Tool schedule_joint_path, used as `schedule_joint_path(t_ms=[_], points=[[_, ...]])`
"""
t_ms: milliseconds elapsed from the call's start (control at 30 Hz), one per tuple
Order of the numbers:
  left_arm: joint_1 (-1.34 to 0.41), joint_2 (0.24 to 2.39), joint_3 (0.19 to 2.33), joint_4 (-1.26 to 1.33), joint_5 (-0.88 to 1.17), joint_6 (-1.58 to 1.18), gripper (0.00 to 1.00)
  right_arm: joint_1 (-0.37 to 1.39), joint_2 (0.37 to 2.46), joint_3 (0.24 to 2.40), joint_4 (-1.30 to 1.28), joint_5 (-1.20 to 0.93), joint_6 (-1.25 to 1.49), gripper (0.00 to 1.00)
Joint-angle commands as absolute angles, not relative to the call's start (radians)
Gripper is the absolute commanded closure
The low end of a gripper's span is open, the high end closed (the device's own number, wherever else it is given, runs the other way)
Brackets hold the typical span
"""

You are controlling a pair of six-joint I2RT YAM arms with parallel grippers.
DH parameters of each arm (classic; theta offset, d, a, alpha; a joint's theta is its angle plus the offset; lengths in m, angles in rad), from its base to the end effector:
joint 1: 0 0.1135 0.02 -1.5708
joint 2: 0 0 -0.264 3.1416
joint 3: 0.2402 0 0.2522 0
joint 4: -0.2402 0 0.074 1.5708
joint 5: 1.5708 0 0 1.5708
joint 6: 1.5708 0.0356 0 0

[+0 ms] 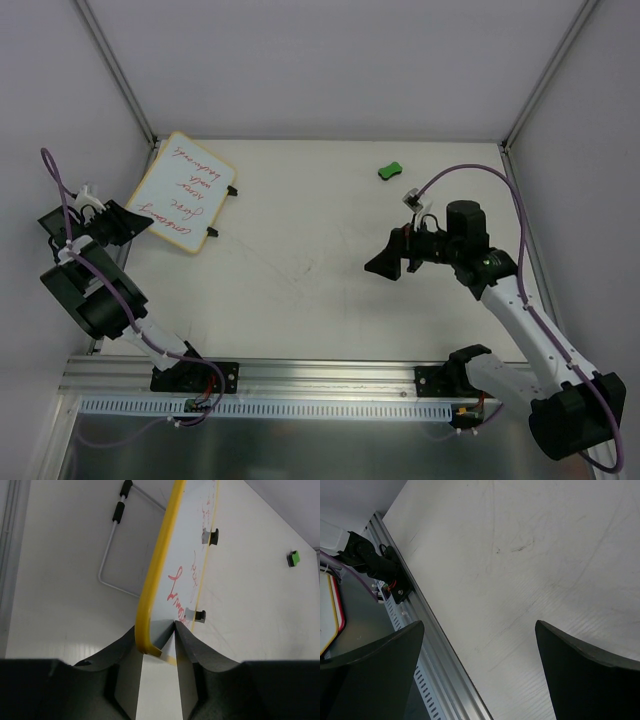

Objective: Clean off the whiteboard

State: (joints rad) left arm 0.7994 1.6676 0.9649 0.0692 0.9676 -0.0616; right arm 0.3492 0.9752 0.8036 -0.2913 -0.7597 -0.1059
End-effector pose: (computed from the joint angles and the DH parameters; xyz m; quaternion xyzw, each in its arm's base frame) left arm 0.2630 0.2284 0.2080 -0.1387 0.8054 -0.2429 0.5226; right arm 0.1916 0.0958 0.3048 -0.3682 0.7255 0.3723 0.4467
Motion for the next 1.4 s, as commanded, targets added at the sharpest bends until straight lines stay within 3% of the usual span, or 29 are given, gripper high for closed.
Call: schedule_joint_path(t_ms=[0,333,467,700,1100,1367], points=[[0.801,1.697,1.002,0.112,1.055,-0.034,0.71,0.357,0.986,0.848,-0.262,-0.792,-0.115,0.01],[0.799,1.738,1.011,0.156,1.121,-0.067,0.82,0.367,1.005,0.877,-0.262,-0.793,-0.114,0.01],[0.799,1.726,1.003,0.181,1.127,-0.103,1.00,0.368,1.008,0.888,-0.264,-0.792,-0.114,0.01],[0.801,1.665,0.971,0.297,1.143,-0.250,1.00,0.368,1.002,0.917,-0.273,-0.798,-0.113,0.01],[0.798,1.451,0.853,0.739,1.078,-0.658,1.00,0.368,0.970,0.945,-0.296,-0.778,-0.121,0.01],[0.778,1.347,0.865,0.770,1.019,-0.805,1.00,0.368,0.960,0.986,-0.302,-0.648,-0.117,0.01]])
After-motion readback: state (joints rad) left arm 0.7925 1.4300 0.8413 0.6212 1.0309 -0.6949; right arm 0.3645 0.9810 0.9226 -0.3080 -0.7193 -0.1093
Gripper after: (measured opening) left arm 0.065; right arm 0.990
